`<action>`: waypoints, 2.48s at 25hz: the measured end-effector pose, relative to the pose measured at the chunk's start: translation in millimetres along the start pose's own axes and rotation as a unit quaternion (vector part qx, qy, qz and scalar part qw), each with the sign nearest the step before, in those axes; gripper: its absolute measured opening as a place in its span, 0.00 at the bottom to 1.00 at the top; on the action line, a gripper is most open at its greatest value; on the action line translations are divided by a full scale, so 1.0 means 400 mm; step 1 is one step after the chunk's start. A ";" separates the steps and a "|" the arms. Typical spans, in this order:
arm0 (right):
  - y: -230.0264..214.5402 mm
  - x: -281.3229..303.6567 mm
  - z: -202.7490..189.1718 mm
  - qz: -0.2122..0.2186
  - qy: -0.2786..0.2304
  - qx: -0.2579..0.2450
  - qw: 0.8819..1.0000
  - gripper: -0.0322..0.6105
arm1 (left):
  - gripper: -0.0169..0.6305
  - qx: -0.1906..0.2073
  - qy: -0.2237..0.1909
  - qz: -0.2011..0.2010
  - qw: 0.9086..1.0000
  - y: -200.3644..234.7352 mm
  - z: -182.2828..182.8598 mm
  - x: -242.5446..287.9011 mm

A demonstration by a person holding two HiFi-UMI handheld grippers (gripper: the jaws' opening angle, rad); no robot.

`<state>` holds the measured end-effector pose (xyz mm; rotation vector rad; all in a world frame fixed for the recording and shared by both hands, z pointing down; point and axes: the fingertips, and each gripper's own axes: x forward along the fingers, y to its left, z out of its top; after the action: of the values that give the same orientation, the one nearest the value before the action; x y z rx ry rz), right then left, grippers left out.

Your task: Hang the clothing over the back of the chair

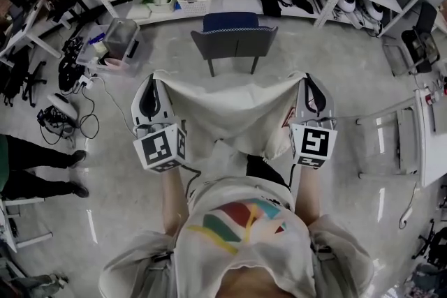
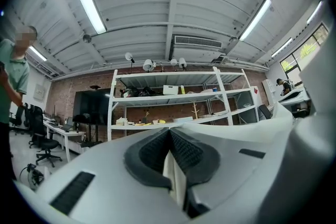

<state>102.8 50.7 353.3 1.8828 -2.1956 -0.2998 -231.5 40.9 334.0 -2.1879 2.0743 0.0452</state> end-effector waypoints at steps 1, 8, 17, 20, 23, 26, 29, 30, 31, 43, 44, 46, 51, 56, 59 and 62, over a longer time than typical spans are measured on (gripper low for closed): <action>-0.016 0.022 -0.002 0.003 0.000 0.000 1.000 0.06 | 0.05 0.002 0.000 0.003 1.000 -0.012 0.000 0.024; -0.148 0.191 -0.020 0.016 -0.002 0.006 1.000 0.06 | 0.05 0.020 0.011 0.013 1.000 -0.104 0.013 0.195; -0.268 0.380 0.003 0.051 -0.034 0.009 0.998 0.06 | 0.05 0.035 0.006 0.068 0.997 -0.135 0.038 0.368; -0.299 0.423 -0.004 0.062 -0.033 0.005 0.997 0.06 | 0.05 0.035 0.001 0.068 0.997 -0.164 0.049 0.417; -0.303 0.458 -0.013 0.063 -0.029 0.004 0.998 0.06 | 0.05 0.038 -0.001 0.067 0.997 -0.172 0.061 0.461; -0.309 0.472 -0.022 0.058 -0.023 0.005 0.998 0.06 | 0.05 0.032 -0.002 0.063 0.997 -0.170 0.064 0.490; -0.312 0.477 -0.029 0.054 -0.017 0.009 0.998 0.06 | 0.05 0.033 -0.001 0.058 0.998 -0.167 0.054 0.508; -0.314 0.479 -0.031 0.052 -0.014 0.009 0.999 0.06 | 0.05 0.033 -0.001 0.055 0.998 -0.168 0.049 0.513; -0.317 0.481 -0.034 0.048 -0.012 0.009 0.999 0.06 | 0.05 0.033 -0.001 0.051 0.998 -0.170 0.046 0.519; -0.308 0.531 -0.029 0.022 -0.006 0.014 1.000 0.06 | 0.05 0.032 0.004 0.025 0.999 -0.147 0.027 0.600; -0.309 0.536 -0.025 0.020 -0.007 0.012 1.000 0.06 | 0.05 0.031 0.002 0.023 0.999 -0.146 0.034 0.606; -0.317 0.549 -0.005 0.014 -0.017 0.006 1.000 0.06 | 0.05 0.033 -0.008 0.020 0.999 -0.144 0.053 0.623; -0.349 0.588 0.092 0.001 -0.059 -0.010 0.998 0.06 | 0.05 0.044 -0.043 0.020 0.998 -0.116 0.125 0.663; -0.406 0.635 0.256 -0.008 -0.121 -0.025 0.992 0.06 | 0.05 0.062 -0.088 0.021 0.994 -0.090 0.257 0.719; -0.433 0.656 0.364 -0.010 -0.157 -0.037 0.987 0.06 | 0.05 0.074 -0.112 0.019 0.991 -0.073 0.340 0.750; -0.461 0.673 0.455 -0.015 -0.185 -0.045 0.982 0.06 | 0.05 0.088 -0.128 0.017 0.988 -0.060 0.412 0.777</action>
<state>181.0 -242.7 135.6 1.9386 -2.3306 -0.7987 -179.0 -248.0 138.6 -1.9305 1.8978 0.1344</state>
